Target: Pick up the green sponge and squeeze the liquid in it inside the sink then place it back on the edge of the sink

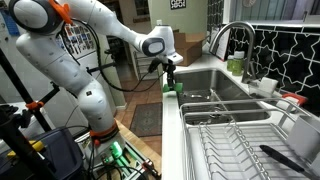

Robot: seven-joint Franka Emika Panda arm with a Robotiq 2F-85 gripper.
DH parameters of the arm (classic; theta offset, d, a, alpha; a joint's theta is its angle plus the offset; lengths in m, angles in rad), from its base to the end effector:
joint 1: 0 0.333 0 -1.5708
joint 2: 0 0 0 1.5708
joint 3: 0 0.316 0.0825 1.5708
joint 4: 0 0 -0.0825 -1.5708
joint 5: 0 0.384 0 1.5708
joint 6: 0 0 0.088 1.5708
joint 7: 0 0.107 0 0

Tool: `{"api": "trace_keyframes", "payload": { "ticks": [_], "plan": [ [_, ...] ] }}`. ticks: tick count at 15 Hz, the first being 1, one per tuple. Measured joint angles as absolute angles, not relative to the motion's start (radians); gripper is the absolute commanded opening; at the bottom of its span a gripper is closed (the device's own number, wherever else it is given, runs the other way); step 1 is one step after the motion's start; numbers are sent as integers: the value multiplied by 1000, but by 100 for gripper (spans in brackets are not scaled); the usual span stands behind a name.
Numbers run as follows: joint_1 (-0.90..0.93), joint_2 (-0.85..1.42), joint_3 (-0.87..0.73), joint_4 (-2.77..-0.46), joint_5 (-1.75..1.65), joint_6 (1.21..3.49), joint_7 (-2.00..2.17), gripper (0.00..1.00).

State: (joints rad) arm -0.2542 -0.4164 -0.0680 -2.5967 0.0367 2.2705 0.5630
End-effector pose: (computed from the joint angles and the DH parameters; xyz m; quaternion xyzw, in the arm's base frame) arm 0.3865 -0.1276 0.4042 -0.8985 0.4357 -0.0407 0.0335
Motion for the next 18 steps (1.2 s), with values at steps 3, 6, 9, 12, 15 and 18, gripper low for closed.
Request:
{"api": "trace_keyframes", "payload": {
  "ticks": [3, 6, 9, 12, 15, 18],
  "plan": [
    [-269, -430, -73, -2569, 36, 2243, 563, 62],
    [-286, -442, -79, -2533, 33, 2212, 563, 62],
    [-303, -448, -87, -2487, 30, 2176, 563, 61],
    [-314, -448, -96, -2441, 29, 2144, 563, 60],
    [-318, -446, -106, -2390, 29, 2105, 563, 60],
    [-320, -440, -113, -2335, 29, 2065, 563, 59]
  ]
}}
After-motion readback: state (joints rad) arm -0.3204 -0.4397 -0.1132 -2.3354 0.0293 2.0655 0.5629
